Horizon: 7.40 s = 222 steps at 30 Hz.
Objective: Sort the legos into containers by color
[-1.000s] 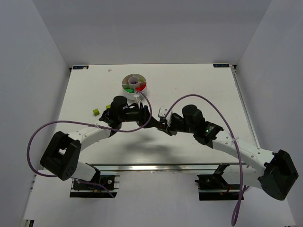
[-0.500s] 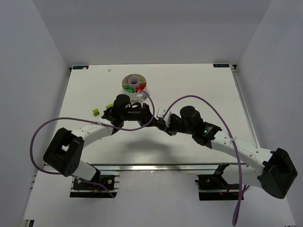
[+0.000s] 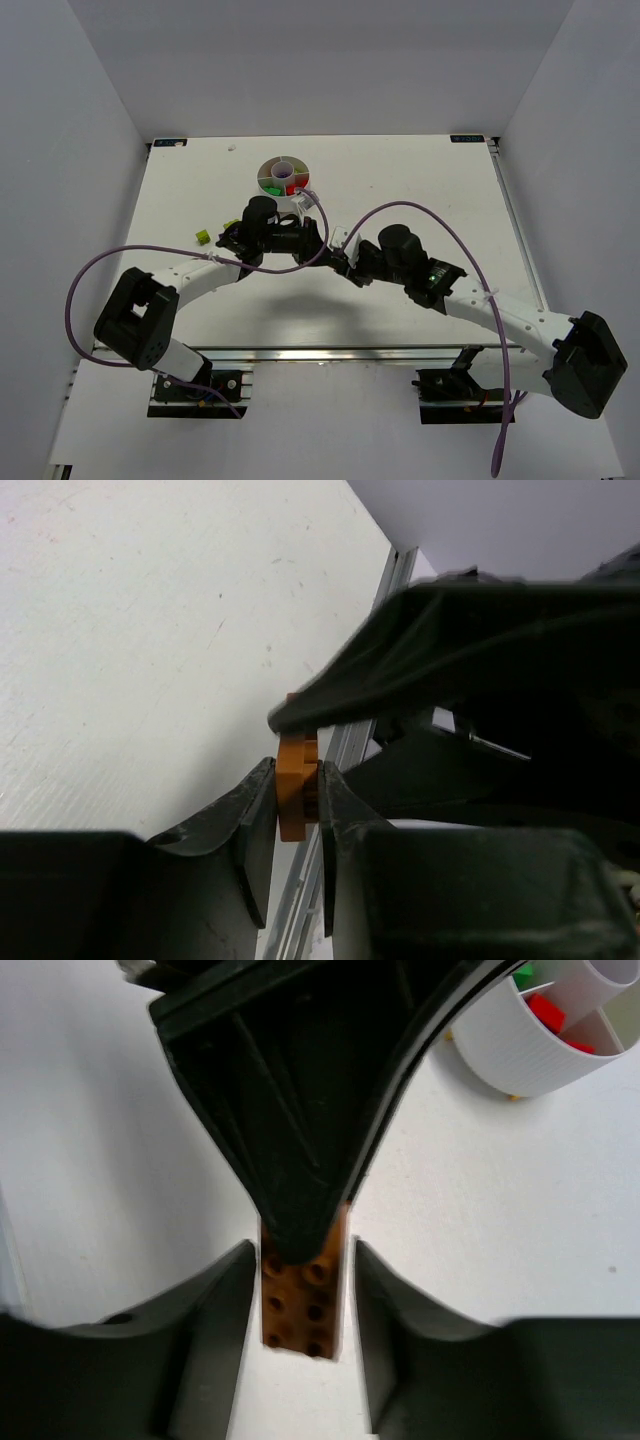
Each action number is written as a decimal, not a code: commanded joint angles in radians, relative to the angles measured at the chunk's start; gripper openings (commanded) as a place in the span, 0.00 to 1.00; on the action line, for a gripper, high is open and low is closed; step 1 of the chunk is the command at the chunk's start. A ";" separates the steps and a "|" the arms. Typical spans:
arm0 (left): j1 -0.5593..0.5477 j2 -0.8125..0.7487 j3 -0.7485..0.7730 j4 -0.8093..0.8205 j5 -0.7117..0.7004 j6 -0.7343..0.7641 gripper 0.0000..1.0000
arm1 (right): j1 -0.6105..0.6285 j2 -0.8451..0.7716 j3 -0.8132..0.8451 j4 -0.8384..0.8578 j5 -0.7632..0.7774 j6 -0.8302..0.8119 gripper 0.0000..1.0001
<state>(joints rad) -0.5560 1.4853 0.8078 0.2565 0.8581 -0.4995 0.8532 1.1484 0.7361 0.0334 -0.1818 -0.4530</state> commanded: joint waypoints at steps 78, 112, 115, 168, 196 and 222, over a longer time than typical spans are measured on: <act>0.251 0.655 1.400 -1.116 -1.099 0.414 0.00 | -0.009 -0.118 0.003 0.020 -0.044 -0.067 0.89; 0.252 0.642 1.387 -1.109 -1.082 0.423 0.00 | -0.009 -0.105 0.005 0.017 -0.039 -0.073 0.89; 0.252 0.641 1.389 -1.105 -1.074 0.424 0.00 | -0.009 -0.105 0.005 0.017 -0.041 -0.073 0.89; 0.251 0.570 1.239 -0.958 -1.087 0.441 0.52 | -0.009 -0.110 0.005 0.016 -0.041 -0.076 0.89; 0.544 0.116 0.407 -0.658 -0.797 0.196 0.83 | -0.020 -0.133 0.005 0.019 -0.048 -0.064 0.89; 0.400 0.325 0.493 -0.708 -0.936 0.679 0.60 | -0.020 -0.110 0.003 0.014 -0.048 -0.075 0.89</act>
<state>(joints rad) -0.1593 1.8111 1.2858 -0.4717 -0.0261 0.1249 0.8371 1.0386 0.7364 0.0254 -0.2195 -0.5270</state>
